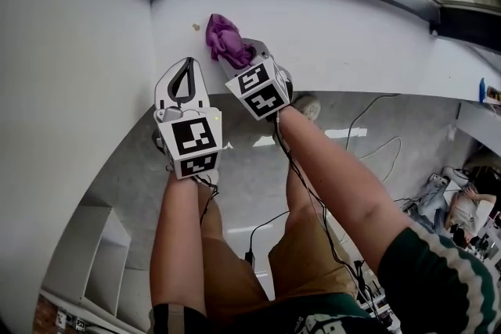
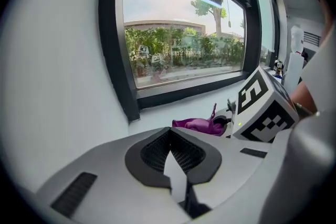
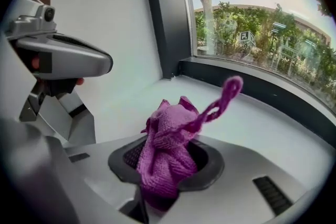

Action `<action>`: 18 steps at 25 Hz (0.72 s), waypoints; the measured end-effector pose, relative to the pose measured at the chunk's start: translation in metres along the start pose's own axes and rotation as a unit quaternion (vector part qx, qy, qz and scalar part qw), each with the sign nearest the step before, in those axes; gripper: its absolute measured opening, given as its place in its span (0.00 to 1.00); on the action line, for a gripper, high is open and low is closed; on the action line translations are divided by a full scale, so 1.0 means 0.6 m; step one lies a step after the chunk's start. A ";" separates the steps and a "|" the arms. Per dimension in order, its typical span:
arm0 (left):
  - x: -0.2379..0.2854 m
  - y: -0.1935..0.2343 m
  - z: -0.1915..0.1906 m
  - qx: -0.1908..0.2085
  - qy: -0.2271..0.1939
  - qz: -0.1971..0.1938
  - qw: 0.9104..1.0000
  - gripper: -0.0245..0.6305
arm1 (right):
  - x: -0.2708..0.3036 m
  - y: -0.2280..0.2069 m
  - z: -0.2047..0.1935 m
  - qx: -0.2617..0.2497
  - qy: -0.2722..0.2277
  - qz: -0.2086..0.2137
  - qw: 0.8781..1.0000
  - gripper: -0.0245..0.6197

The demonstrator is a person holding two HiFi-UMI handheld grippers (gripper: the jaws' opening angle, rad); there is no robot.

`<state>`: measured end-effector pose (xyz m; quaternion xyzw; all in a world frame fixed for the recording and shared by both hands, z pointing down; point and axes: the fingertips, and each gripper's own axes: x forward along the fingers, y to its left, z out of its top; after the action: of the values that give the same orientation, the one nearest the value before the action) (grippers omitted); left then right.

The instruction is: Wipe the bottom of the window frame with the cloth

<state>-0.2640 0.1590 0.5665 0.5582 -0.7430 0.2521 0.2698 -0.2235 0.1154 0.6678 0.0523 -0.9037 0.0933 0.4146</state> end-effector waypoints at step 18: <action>-0.103 0.045 0.012 -0.029 -0.020 0.006 0.999 0.05 | -0.056 0.092 0.121 -0.011 -0.083 0.064 0.994 0.24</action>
<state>-0.2768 0.2038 0.5175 0.5505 -0.7587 0.2209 0.2693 -0.2647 0.1543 0.5888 -0.0025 -0.9375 0.1050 0.3318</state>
